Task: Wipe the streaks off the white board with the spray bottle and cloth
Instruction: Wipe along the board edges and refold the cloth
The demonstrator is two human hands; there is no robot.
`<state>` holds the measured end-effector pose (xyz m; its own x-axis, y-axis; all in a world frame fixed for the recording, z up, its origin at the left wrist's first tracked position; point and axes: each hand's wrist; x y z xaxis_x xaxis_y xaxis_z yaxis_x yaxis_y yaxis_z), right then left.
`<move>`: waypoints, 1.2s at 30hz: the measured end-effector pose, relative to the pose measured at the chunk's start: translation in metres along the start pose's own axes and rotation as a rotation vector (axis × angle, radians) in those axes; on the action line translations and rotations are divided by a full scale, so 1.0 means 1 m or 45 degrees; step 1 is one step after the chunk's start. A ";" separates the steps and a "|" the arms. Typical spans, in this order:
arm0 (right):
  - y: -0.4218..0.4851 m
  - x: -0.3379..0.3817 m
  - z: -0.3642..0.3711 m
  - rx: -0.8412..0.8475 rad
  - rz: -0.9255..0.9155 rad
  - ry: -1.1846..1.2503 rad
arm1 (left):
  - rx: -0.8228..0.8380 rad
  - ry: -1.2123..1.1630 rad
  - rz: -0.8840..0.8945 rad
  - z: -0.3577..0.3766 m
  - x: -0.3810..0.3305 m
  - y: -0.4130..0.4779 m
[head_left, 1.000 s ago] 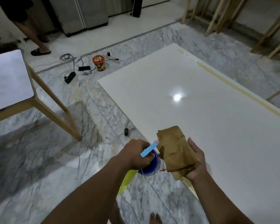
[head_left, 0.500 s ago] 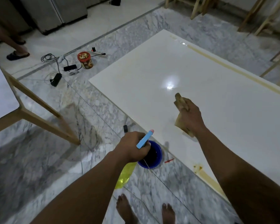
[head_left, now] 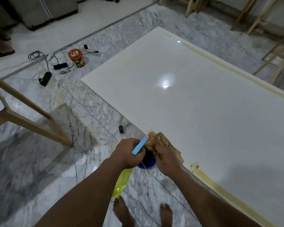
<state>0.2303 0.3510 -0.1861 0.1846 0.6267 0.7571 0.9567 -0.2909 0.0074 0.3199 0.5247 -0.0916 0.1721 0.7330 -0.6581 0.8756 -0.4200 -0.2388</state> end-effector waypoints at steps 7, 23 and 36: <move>0.039 0.060 -0.048 -0.003 1.018 0.955 | -0.032 -0.020 -0.026 -0.028 0.008 0.006; 0.135 0.212 -0.004 0.204 1.274 1.498 | -0.247 -0.002 -0.080 -0.200 0.049 0.040; 0.342 0.241 0.031 0.147 1.292 1.539 | -0.042 0.275 -0.002 -0.265 0.051 0.217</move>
<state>0.6093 0.4255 -0.0212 0.5051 -0.7249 0.4684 0.5732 -0.1240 -0.8100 0.6386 0.6127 0.0121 0.2599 0.8328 -0.4888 0.8898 -0.4032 -0.2139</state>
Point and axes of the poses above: each hand's wrist, its own y-axis towards the middle knuckle, its own z-axis out of the palm, x = y × z, and after that the axes turned 13 degrees about -x, right-handed
